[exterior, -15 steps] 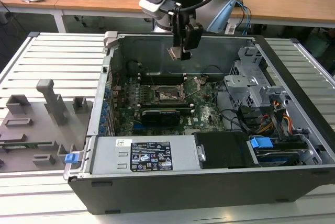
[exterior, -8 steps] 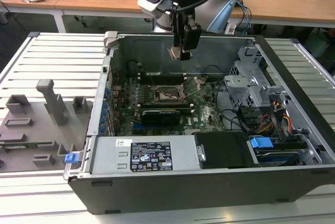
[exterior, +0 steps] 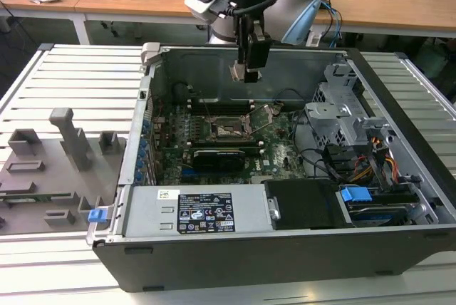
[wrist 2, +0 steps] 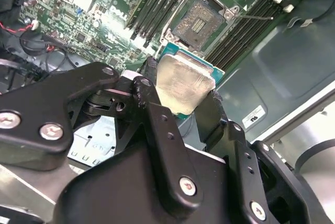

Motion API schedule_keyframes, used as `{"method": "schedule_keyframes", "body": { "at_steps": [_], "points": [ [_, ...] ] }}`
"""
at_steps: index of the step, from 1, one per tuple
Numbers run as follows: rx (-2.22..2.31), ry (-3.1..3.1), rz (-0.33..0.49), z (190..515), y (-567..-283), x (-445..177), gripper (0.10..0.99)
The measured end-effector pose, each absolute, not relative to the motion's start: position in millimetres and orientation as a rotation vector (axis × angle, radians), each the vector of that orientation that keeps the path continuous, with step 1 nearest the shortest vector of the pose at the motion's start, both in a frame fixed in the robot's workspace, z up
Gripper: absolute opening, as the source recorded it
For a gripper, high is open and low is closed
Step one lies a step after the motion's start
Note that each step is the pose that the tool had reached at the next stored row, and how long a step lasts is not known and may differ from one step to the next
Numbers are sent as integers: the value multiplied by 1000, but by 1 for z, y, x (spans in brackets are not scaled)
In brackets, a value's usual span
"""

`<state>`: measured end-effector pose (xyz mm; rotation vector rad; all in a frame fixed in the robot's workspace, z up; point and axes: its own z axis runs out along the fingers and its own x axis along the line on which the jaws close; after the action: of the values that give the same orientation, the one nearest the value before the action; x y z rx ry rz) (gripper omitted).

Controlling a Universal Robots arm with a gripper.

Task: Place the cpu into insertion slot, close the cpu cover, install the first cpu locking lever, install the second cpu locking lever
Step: 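Place the cpu into insertion slot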

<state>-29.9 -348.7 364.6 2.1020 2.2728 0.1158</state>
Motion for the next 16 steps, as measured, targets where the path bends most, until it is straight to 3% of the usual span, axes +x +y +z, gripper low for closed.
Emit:
{"method": "schedule_keyframes", "body": {
  "at_steps": [16],
  "points": [
    [2264,2104,110,364,-349,-30,529]
  ]
}}
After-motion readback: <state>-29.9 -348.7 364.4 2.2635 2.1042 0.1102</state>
